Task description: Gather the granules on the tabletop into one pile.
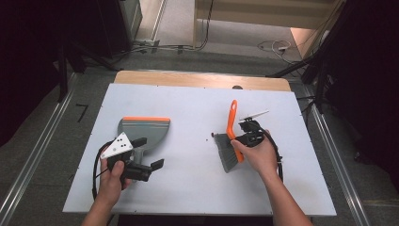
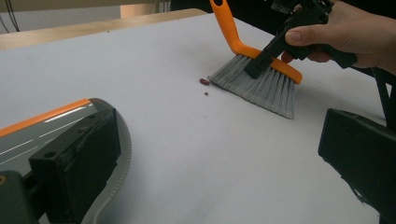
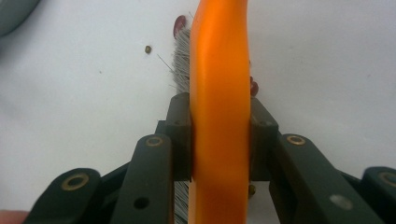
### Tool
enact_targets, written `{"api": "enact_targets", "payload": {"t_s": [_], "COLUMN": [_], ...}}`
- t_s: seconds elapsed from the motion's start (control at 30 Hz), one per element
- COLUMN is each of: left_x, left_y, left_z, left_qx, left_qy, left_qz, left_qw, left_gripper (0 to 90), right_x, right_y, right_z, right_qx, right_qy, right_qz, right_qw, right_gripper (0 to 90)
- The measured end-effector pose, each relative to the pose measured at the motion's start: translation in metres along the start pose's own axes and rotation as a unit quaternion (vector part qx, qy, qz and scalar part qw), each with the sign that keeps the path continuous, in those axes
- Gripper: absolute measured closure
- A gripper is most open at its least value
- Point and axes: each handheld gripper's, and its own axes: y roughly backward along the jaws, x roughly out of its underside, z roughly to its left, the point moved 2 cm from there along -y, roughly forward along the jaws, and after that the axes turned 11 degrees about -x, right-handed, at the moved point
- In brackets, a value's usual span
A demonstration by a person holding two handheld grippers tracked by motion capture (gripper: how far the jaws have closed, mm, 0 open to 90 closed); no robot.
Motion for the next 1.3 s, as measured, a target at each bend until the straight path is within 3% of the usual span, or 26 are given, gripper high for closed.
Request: {"api": "enact_targets", "payload": {"t_s": [0.1, 0.23, 0.43, 0.53, 0.7, 0.77, 0.93, 1.17, 1.3], "left_x": [0.000, -0.001, -0.002, -0.002, -0.001, -0.001, -0.001, -0.001, -0.002], "left_y": [-0.001, -0.002, -0.001, -0.002, -0.002, -0.002, -0.002, -0.003, -0.003], "left_z": [0.000, -0.001, -0.001, -0.002, -0.002, -0.001, -0.001, -0.003, -0.004], "left_qx": [0.000, 0.001, 0.001, 0.002, 0.003, 0.003, 0.003, 0.005, 0.006], "left_qy": [0.002, 0.001, -0.001, -0.001, 0.000, 0.000, 0.002, -0.001, -0.001], "left_qz": [0.000, 0.001, 0.000, 0.001, 0.001, 0.002, 0.003, 0.005, 0.005], "left_qw": [1.0000, 1.0000, 1.0000, 1.0000, 1.0000, 1.0000, 1.0000, 1.0000, 1.0000], "left_gripper": [0.0, 0.0, 0.0, 0.0, 0.0, 0.0, 0.0, 0.0, 0.0], "right_x": [-0.001, -0.007, -0.028, -0.038, -0.046, -0.046, -0.041, -0.029, -0.023], "right_y": [0.005, 0.014, 0.003, -0.013, -0.040, -0.044, -0.039, -0.020, -0.010], "right_z": [0.004, 0.018, 0.045, 0.050, 0.041, 0.034, 0.016, -0.003, -0.013], "right_qx": [-0.039, -0.066, -0.045, -0.059, -0.054, -0.039, -0.044, -0.025, -0.039], "right_qy": [-0.001, 0.007, 0.036, 0.024, -0.028, -0.040, -0.068, -0.086, -0.091], "right_qz": [-0.011, -0.021, -0.023, -0.020, -0.014, -0.018, -0.016, -0.020, -0.028], "right_qw": [0.9992, 0.9975, 0.9981, 0.9977, 0.9981, 0.9983, 0.9966, 0.9958, 0.9947], "right_gripper": [67.9, 68.2, 68.1, 68.1, 68.2, 68.1, 67.6, 67.4, 67.5]}}
